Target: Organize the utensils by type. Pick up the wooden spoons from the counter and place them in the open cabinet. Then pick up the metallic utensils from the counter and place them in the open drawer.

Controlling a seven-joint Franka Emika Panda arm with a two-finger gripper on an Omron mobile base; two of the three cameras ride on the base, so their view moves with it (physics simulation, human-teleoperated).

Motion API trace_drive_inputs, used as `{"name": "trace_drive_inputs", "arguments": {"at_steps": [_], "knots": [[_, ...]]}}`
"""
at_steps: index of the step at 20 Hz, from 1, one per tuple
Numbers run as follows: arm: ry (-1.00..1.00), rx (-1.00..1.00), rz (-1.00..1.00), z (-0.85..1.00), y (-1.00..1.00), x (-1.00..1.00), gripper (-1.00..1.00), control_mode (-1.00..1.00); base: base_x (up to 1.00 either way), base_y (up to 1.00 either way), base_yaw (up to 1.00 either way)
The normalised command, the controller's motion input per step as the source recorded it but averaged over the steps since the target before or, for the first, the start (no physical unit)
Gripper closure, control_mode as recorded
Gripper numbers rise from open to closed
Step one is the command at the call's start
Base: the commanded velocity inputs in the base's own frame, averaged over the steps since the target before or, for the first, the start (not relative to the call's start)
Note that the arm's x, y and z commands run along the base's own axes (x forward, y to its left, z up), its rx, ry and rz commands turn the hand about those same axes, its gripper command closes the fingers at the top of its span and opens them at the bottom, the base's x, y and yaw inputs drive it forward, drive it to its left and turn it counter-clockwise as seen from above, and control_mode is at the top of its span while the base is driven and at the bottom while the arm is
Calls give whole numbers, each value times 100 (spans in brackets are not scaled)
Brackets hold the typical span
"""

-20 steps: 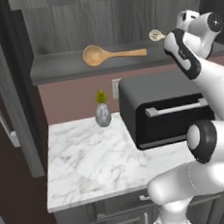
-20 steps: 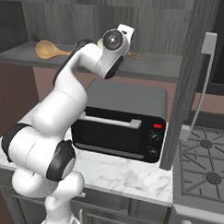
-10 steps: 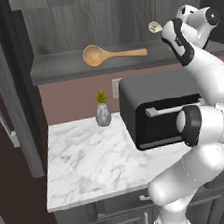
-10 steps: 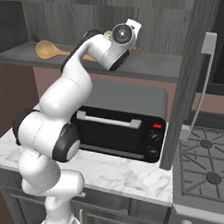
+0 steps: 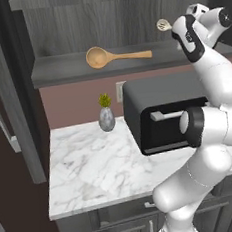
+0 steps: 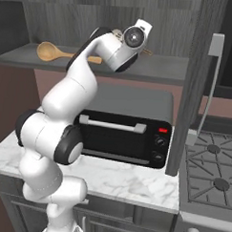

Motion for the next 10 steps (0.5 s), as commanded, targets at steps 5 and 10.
{"name": "trace_drive_inputs", "arguments": {"at_steps": [5, 10], "knots": [[-11, 3, 0, -23, 0, 0, 100, -100, 0, 0, 0], [-3, 0, 0, -24, 4, 3, 100, -100, 0, 0, 0]]}}
